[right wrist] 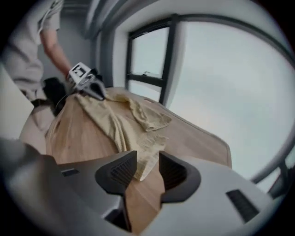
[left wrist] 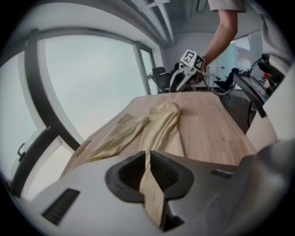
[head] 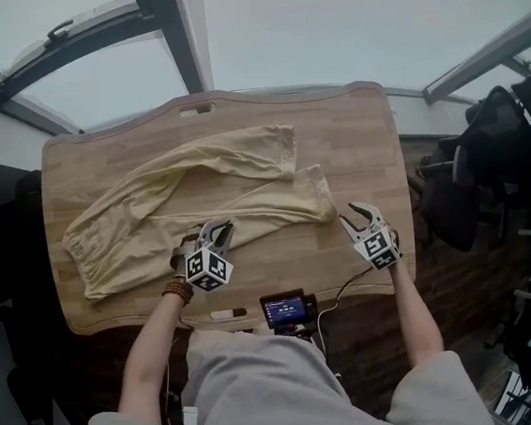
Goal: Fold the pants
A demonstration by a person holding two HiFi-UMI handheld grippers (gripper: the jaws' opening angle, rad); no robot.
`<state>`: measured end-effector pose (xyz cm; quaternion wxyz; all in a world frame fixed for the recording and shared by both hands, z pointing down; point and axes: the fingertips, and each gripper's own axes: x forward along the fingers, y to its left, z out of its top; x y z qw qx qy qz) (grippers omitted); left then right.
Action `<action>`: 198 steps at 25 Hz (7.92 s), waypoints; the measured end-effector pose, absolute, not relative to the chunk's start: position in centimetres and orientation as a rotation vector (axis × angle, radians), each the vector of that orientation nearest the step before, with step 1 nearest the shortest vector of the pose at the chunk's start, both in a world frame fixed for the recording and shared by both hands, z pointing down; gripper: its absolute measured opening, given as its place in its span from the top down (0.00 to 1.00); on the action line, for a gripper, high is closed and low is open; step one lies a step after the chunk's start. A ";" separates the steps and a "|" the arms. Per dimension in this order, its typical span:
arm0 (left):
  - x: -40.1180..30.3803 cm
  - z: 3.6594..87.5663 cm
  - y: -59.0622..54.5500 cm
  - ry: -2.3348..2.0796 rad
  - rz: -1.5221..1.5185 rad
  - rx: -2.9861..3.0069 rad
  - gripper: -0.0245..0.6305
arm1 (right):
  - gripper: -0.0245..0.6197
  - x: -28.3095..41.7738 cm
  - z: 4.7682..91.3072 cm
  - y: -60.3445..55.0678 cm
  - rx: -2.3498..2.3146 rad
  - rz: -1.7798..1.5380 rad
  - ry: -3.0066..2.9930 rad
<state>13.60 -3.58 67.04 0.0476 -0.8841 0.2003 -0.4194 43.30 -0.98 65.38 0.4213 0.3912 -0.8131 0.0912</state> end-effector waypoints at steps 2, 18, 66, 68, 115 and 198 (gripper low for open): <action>14.4 68.8 -4.1 0.495 -1.353 -2.653 0.89 | 0.73 40.8 66.1 -0.5 0.713 0.032 -2.033; 15.2 74.7 -4.6 0.411 -1.639 -2.626 0.92 | 0.92 41.3 74.0 3.6 0.238 -0.044 -1.831; -31.5 68.5 1.8 2.029 -1.695 -2.353 0.75 | 0.93 37.9 51.8 -16.7 0.592 0.009 -1.991; -35.8 67.8 -0.8 2.112 -1.658 -2.298 0.75 | 0.93 37.9 51.0 -16.7 0.644 0.010 -1.960; -41.5 72.2 16.4 2.841 -1.108 -2.762 0.75 | 0.82 48.1 69.1 12.5 1.216 0.974 -1.791; -43.7 73.7 11.2 2.937 -0.799 -2.658 0.63 | 0.90 5.0 61.0 2.3 0.942 1.152 -2.098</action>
